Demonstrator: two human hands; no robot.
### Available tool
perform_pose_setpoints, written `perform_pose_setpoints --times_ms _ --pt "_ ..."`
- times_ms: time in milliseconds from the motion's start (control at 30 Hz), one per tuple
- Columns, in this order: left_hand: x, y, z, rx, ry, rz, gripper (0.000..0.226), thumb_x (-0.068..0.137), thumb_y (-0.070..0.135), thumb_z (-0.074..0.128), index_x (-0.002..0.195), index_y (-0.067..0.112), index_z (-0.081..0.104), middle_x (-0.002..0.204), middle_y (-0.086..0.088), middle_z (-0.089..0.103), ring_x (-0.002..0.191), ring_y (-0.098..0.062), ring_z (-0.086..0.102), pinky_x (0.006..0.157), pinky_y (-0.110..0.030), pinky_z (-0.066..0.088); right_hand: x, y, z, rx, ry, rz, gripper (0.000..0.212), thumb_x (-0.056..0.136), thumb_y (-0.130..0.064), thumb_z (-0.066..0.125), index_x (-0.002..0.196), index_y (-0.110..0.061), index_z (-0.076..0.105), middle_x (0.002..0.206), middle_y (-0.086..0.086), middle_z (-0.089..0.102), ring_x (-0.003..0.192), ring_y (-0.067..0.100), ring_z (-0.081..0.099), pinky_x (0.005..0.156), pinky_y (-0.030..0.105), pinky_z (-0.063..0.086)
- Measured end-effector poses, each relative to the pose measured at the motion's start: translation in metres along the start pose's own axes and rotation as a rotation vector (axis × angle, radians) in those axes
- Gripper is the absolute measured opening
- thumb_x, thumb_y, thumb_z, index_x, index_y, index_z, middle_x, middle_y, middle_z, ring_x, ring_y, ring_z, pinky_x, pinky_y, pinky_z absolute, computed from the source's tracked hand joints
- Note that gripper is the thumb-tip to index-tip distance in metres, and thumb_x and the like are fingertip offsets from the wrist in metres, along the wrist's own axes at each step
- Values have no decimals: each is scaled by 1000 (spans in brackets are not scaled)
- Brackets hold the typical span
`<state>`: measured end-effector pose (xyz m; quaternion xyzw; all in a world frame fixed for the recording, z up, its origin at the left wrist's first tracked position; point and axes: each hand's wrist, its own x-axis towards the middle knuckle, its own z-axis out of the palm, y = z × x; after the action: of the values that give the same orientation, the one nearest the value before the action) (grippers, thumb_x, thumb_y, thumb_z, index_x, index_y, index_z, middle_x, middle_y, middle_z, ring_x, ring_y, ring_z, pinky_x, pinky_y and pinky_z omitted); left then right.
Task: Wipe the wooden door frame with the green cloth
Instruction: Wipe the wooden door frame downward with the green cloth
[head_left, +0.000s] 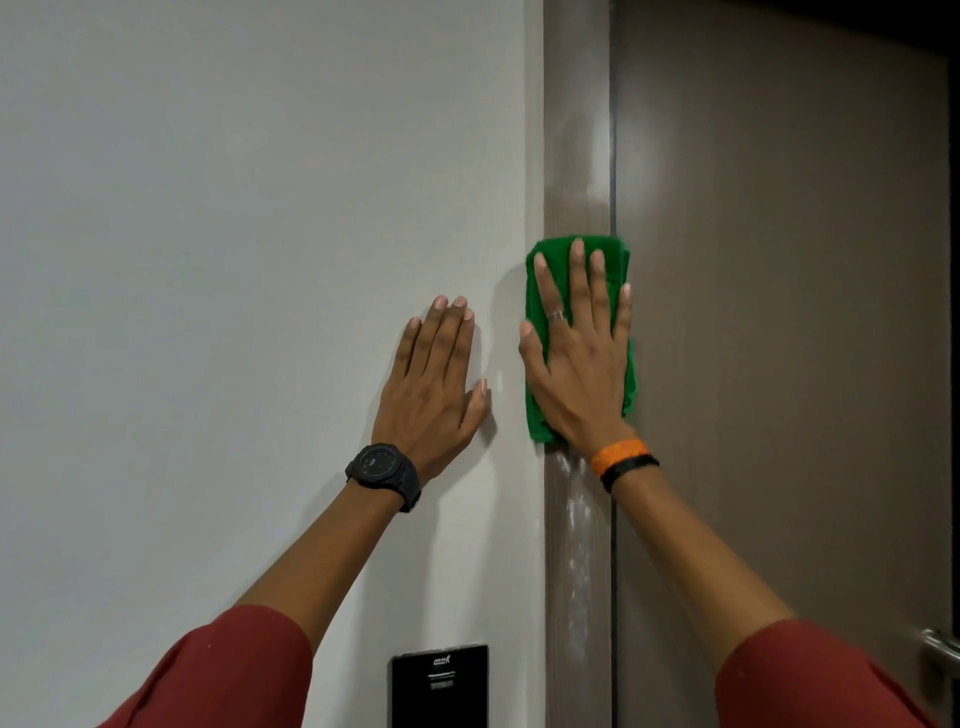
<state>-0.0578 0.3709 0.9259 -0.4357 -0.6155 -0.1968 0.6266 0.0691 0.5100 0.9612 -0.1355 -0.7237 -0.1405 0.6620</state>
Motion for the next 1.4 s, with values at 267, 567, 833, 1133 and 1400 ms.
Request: perform_pose_setpoints --times_ms 267,567,833,1133,1400 --pt "-32 15 4 8 -66 68 70 102 36 38 160 1 20 169 -17 20 159 -30 12 128 -52 17 -32 1 -2 99 -11 44 63 100 -39 48 157 -15 33 172 11 13 161 27 7 128 60 10" --pt "-65 24 11 8 -75 84 72 101 37 39 161 2 18 170 -15 18 159 -30 8 129 -52 13 -119 8 10 27 -51 27 67 106 -50 30 164 -18 17 173 12 5 161 32 2 130 58 5" --pt "-78 34 16 32 -111 86 73 101 38 39 161 2 16 170 -15 16 159 -31 8 128 -54 13 -106 9 11 -9 -60 40 65 105 -45 32 164 -20 19 173 12 9 161 32 4 128 61 12" --pt "-108 45 19 14 -112 70 75 98 31 43 161 1 16 170 -16 16 159 -32 9 130 -50 7 -191 2 13 2 -124 81 67 104 -46 36 163 -21 18 173 12 9 161 32 4 127 63 12" --pt "-127 44 17 30 -148 96 76 97 33 46 161 2 18 170 -15 16 159 -31 11 129 -51 12 -97 4 9 -8 -77 88 66 105 -47 33 163 -20 20 172 14 13 160 33 8 127 61 11"
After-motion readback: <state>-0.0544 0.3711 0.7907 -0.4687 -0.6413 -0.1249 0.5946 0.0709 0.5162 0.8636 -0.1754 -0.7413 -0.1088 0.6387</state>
